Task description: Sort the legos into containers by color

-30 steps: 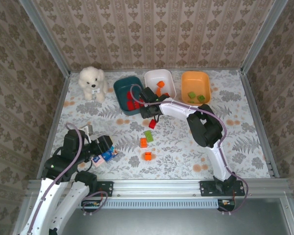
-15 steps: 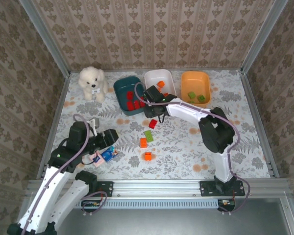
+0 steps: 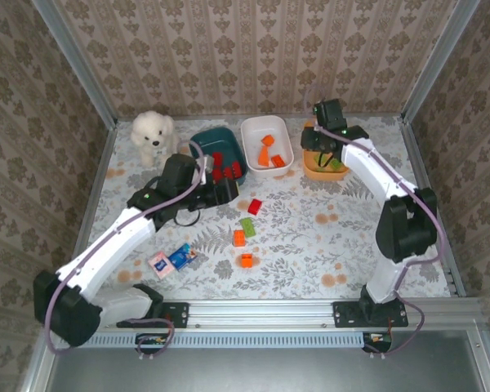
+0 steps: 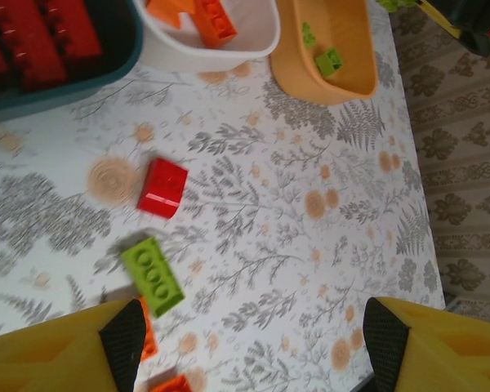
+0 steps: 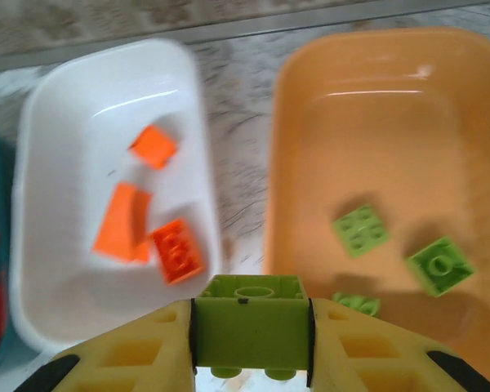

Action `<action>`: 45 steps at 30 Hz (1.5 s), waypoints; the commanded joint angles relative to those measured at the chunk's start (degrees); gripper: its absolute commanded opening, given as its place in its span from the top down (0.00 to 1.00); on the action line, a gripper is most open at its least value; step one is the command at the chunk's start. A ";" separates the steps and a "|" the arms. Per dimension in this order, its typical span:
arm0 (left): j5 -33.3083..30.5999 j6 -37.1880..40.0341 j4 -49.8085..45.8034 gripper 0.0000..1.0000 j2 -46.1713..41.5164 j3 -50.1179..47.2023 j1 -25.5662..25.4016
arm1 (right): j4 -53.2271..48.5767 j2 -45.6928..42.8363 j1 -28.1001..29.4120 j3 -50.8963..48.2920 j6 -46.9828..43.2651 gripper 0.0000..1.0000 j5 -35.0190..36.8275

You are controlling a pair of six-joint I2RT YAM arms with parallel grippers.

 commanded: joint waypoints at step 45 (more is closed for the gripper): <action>-9.37 16.60 -17.00 0.28 29.16 21.28 -7.98 | 23.16 -21.16 1.99 -22.11 12.41 0.32 -12.02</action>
